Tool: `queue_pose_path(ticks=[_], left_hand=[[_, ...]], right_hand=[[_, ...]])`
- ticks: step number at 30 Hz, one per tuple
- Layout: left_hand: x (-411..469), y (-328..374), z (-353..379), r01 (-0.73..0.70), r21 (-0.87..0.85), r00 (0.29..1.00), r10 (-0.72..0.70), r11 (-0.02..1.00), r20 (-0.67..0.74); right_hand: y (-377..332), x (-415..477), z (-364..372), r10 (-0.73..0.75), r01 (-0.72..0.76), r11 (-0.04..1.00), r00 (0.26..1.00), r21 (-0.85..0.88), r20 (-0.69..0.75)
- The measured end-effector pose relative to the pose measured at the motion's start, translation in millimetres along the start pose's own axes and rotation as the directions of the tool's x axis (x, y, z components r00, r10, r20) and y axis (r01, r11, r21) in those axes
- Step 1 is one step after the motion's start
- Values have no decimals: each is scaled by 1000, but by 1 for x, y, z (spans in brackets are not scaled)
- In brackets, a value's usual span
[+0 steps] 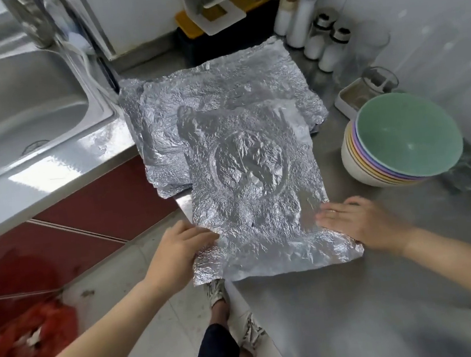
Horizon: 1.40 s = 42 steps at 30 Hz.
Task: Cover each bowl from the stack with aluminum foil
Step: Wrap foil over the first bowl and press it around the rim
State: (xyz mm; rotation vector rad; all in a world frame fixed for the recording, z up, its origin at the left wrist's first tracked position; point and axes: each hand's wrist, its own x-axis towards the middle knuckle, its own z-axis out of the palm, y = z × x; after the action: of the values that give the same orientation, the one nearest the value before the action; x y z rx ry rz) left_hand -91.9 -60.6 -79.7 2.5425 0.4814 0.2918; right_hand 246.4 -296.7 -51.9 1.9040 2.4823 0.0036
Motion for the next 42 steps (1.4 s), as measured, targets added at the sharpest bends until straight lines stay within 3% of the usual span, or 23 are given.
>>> queue_pose_path(ticks=[2,4,7,10,12,18,24,31,36,42], left_hand=[[2,0,7,52,21,998,-53,998,24],[6,0,8,60,28,997,-62,998,54],[12,2,9,30,-24,999,-29,999,21],[17,3,13,248,-81,969,-247,965,17],[18,2,16,355,-77,935,-351,932,53],[19,19,14,553,-108,832,-554,826,23],[22,31,14,606,94,793,-610,790,13],[20,36,18,634,177,768,-639,753,-31],[13,36,23,607,194,792,-607,771,-64],[10,34,20,571,246,819,-563,783,-107]], right_hand=[[-3,-7,-1,30,-32,997,999,67,36],[-10,-11,-5,156,-171,967,983,186,91],[-24,-11,-17,383,-392,827,918,402,108],[-31,-13,-18,624,-601,522,753,605,209],[-32,-9,-18,698,-670,340,650,660,300],[-34,5,-2,848,-706,50,404,706,343],[-42,16,2,912,-843,116,300,526,281],[-61,22,8,945,-936,150,230,317,232],[-73,23,17,962,-973,208,223,104,158],[-79,19,27,966,-953,250,257,172,19]])
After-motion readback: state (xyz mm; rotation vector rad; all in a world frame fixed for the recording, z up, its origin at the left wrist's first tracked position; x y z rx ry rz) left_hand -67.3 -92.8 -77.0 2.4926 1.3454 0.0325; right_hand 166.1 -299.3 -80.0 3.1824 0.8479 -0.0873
